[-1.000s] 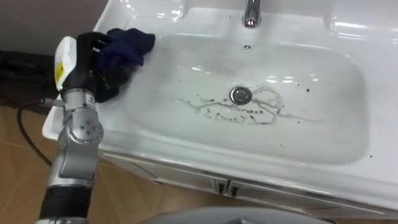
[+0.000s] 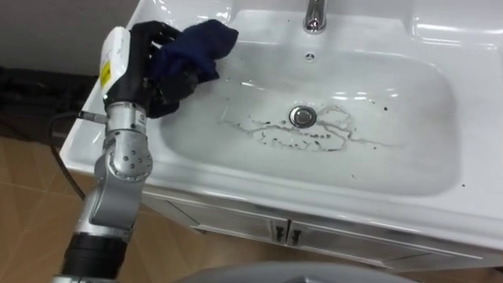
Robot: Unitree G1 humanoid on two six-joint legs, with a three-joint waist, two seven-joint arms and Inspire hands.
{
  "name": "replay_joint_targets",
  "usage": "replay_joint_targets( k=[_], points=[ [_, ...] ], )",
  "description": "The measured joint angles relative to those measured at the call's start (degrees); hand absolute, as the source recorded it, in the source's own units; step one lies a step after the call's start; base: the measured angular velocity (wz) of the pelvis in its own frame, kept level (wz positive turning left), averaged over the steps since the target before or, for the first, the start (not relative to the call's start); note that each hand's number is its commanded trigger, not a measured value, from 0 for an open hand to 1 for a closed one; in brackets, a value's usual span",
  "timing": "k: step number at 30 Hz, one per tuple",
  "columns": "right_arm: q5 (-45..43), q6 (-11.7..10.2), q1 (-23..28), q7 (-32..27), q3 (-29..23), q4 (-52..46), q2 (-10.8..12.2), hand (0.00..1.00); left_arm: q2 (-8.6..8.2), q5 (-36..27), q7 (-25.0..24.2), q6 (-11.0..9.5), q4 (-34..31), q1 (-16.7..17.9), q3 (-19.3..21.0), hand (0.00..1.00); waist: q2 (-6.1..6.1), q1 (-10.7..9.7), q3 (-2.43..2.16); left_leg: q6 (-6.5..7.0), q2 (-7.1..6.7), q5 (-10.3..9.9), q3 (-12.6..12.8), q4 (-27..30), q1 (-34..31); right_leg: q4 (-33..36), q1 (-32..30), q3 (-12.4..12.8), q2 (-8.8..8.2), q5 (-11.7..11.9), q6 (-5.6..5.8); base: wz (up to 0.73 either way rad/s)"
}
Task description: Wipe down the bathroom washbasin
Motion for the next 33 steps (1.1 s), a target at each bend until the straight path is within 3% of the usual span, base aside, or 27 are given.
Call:
replay_joint_targets(
  k=[5, 8, 12, 21, 33],
  points=[
    [0.3, 0.5, 0.5, 0.0, 0.7, -0.1, 0.1, 0.00, 0.11, 2.2, -0.8, 0.1, 7.9, -0.1, -2.5, 1.00, 0.61, -0.9, -0.14, 0.00, 0.08, 0.0, 0.0, 0.0, 0.1, 0.2, 0.0, -0.1, 0.04, 0.0, -0.05, -0.02],
    [0.9, 0.7, 0.7, 0.1, 1.5, -0.1, 0.0, 0.00, 0.12, 4.0, -2.6, 0.7, 12.3, -0.1, -3.4, 1.00, 1.05, -1.9, 0.17, -0.01, 0.22, 0.0, -0.1, -0.1, 0.2, 0.9, -0.2, 0.1, 0.11, 0.0, -0.05, 0.00],
    [1.3, 0.9, 1.0, 0.7, 1.5, -0.5, -0.1, 0.00, 0.13, 6.4, -4.2, 0.8, 13.6, -0.3, -4.0, 1.00, 0.89, -2.2, 0.36, -0.02, 0.20, 0.0, 0.0, -0.4, 0.2, 1.2, -0.7, 1.2, 0.19, 0.0, -0.05, -0.09],
    [1.7, 1.2, 1.7, 2.3, 1.5, -1.5, -0.1, 0.00, 0.79, 7.4, -8.2, 0.9, 16.6, -0.7, -4.2, 1.00, 0.65, -2.4, 0.20, 0.09, 0.24, 0.0, 2.4, -0.9, 1.4, 1.2, -0.8, 3.8, 0.22, 0.1, 0.08, -0.13],
    [1.6, 1.1, 1.7, 4.0, -0.2, -2.1, -0.3, 0.00, 1.85, 12.6, -11.9, 0.7, 17.8, -1.3, -5.3, 1.00, 0.76, -3.8, 0.16, 0.10, 0.25, 0.0, 2.9, -0.8, 1.5, 1.0, -0.7, 4.4, 0.21, 0.1, 0.07, -0.02]
  ],
)
